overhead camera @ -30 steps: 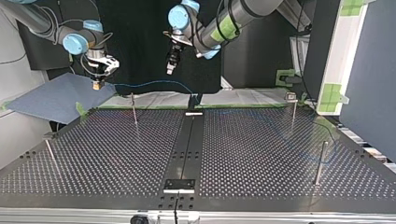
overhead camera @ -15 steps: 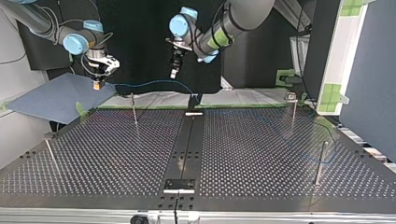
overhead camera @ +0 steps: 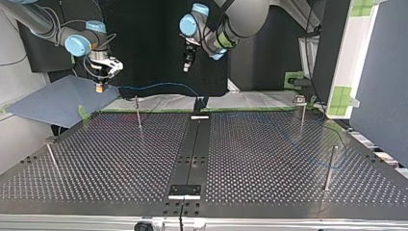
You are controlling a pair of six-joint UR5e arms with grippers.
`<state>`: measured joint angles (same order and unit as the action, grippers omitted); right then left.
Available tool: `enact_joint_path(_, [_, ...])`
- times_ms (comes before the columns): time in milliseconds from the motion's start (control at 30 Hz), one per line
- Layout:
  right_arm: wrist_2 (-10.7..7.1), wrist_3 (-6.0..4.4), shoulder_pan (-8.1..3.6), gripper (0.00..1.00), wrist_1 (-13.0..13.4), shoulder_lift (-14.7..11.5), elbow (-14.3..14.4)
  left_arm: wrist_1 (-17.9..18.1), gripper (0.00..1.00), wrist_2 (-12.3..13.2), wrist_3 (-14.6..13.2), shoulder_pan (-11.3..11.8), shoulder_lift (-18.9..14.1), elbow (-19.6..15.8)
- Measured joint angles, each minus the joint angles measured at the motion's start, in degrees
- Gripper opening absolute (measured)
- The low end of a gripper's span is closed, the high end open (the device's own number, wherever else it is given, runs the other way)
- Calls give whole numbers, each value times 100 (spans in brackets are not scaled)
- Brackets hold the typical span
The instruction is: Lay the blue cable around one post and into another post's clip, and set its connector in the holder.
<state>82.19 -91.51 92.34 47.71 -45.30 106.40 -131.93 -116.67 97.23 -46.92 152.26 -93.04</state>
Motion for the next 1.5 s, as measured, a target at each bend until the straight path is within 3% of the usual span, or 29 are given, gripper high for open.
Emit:
enact_joint_path(633, [0, 0, 1, 3, 11, 3, 0, -42, 99, -495, -26, -61, 784, 284])
enact_joint_path(1300, [-8, -3, 8, 3, 42, 5, 0, -442, 99, -948, -108, -315, -32, 280])
enact_joint_path(1500, [-9, -2, 8, 3, 61, 6, 0, -436, 99, -920, -101, -315, -109, 281])
